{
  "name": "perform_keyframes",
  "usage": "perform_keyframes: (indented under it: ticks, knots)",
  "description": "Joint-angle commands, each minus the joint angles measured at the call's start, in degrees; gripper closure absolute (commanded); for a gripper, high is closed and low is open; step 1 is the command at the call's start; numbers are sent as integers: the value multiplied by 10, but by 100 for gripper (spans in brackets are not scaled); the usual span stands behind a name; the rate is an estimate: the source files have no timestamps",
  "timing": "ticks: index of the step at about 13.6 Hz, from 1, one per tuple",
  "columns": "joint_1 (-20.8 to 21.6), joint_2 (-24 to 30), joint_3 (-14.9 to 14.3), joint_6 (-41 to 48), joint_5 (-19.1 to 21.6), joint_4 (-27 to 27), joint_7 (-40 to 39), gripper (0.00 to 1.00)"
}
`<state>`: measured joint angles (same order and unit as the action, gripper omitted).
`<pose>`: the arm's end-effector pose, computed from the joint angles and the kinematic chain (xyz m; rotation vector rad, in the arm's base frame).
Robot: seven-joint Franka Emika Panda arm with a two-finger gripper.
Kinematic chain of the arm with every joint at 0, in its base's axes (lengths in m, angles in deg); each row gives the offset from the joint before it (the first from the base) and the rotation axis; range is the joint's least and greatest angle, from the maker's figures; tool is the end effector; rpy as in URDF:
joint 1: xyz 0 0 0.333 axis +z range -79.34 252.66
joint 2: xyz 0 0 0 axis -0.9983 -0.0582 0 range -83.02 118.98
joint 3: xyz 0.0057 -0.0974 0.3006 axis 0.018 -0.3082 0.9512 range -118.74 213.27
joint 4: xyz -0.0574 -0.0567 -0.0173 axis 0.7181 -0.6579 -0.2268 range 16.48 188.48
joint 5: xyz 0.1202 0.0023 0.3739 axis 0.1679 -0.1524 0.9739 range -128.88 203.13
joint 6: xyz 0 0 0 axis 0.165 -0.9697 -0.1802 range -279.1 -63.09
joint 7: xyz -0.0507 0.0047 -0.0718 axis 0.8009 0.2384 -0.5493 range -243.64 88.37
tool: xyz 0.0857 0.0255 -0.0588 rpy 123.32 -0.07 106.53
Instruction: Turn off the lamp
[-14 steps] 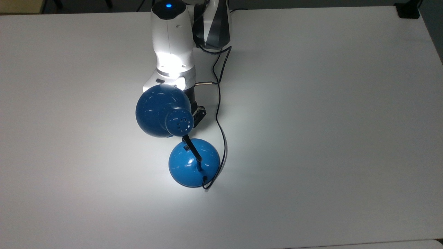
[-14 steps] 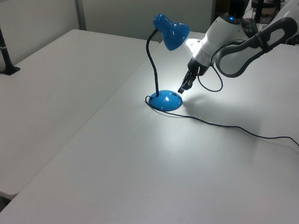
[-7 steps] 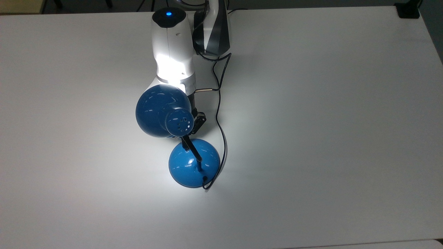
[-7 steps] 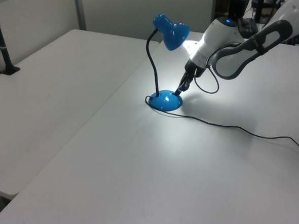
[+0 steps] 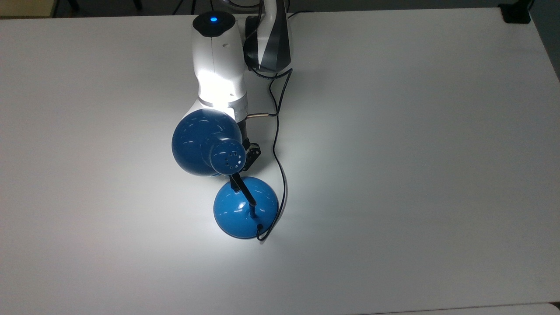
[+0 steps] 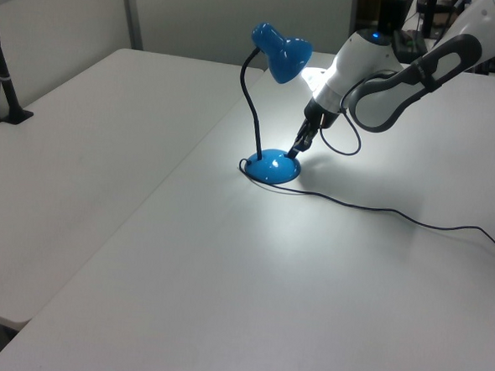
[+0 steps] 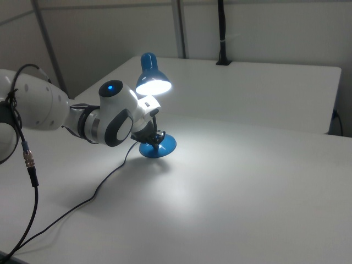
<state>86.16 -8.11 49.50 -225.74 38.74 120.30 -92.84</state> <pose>0.6744 0.0166 0.3201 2.9987 0.3965 0.7473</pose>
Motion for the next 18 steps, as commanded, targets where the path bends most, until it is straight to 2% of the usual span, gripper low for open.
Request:
perform_keyframes:
  ticks: [1, 5, 8, 10, 12, 13, 14, 15, 17, 18]
  knots:
    - [11, -26, -4, -17, 10, -8, 5, 100]
    - [10, -23, -4, -14, 11, -7, 5, 100]
    - [4, 10, -4, 0, 11, 19, 4, 100]
    - [1, 48, -4, 69, 11, 33, 4, 100]
    - [-3, 90, -5, 204, 8, 27, 4, 97]
    - [-5, 111, -5, 262, 5, 26, 4, 90]
    - [-9, 133, -5, 312, 3, 26, 4, 68]
    - [-13, 153, -5, 357, 2, 25, 1, 52]
    - [-20, 186, -5, 442, -5, 13, 1, 0]
    - [-25, 209, -5, 502, -7, -1, 4, 0]
